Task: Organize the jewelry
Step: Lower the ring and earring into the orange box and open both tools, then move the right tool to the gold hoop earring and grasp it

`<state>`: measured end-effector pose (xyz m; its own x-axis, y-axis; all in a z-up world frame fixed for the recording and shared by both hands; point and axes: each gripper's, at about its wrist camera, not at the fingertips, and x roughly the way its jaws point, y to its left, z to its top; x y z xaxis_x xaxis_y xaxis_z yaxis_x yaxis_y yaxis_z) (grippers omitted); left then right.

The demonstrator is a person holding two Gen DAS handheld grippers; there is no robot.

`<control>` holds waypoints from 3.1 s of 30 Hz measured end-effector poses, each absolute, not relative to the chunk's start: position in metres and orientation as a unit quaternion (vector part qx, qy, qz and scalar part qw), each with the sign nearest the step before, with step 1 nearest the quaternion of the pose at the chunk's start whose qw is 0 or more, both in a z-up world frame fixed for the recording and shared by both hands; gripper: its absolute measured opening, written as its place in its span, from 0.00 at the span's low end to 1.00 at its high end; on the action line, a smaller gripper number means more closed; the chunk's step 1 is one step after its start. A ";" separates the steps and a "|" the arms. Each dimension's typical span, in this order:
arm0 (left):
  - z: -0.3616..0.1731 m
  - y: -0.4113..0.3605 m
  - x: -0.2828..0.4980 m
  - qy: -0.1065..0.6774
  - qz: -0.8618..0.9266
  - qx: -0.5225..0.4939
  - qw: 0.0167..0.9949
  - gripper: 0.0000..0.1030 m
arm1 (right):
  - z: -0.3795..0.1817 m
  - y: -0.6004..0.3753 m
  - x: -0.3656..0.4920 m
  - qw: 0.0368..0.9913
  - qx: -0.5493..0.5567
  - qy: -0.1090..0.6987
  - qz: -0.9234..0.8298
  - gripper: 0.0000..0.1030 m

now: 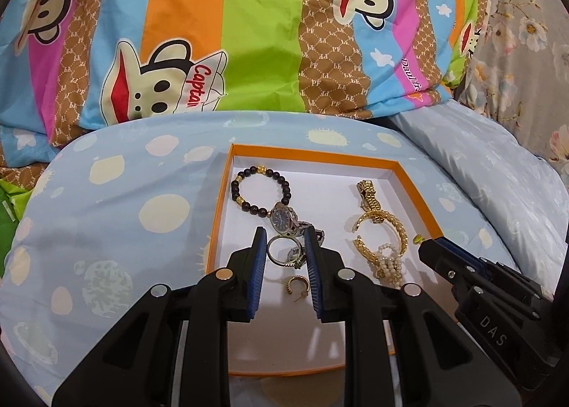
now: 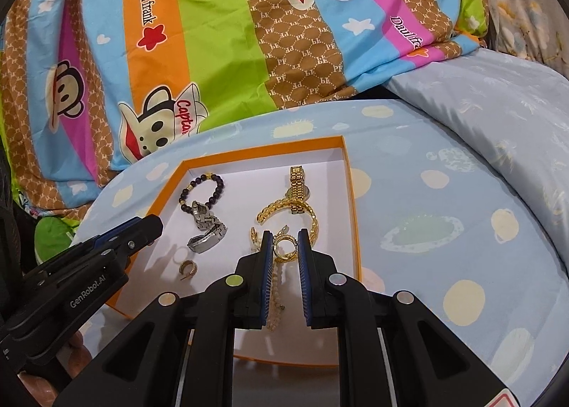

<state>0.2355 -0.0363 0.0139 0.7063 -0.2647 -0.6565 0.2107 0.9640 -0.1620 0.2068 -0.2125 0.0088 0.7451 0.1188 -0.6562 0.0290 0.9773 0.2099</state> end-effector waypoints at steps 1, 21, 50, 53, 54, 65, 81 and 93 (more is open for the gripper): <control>0.013 -0.037 0.236 0.362 -0.129 -0.036 0.923 0.20 | 0.008 -0.213 0.207 0.928 0.103 0.356 0.024 0.13; 0.010 -0.033 0.232 0.358 -0.120 -0.049 0.925 0.29 | 0.014 -0.218 0.200 0.935 0.106 0.337 0.018 0.23; 0.003 -0.006 0.117 0.374 -0.103 -0.050 0.920 0.29 | 0.001 -0.190 0.083 0.925 0.100 0.365 0.033 0.23; 0.000 -0.006 0.109 0.380 -0.103 -0.047 0.918 0.29 | 0.000 -0.188 0.078 0.924 0.102 0.368 0.032 0.23; -0.001 -0.006 0.106 0.382 -0.103 -0.045 0.917 0.29 | -0.001 -0.188 0.076 0.923 0.102 0.369 0.031 0.23; -0.009 -0.001 0.096 0.400 -0.098 -0.048 0.910 0.35 | -0.004 -0.175 0.074 0.920 0.083 0.383 0.032 0.29; -0.015 0.024 0.085 0.419 -0.094 -0.092 0.898 0.42 | -0.016 -0.145 0.091 0.902 0.031 0.428 0.047 0.30; -0.013 0.010 0.083 0.421 -0.124 -0.071 0.896 0.46 | -0.013 -0.158 0.082 0.906 0.053 0.418 0.038 0.15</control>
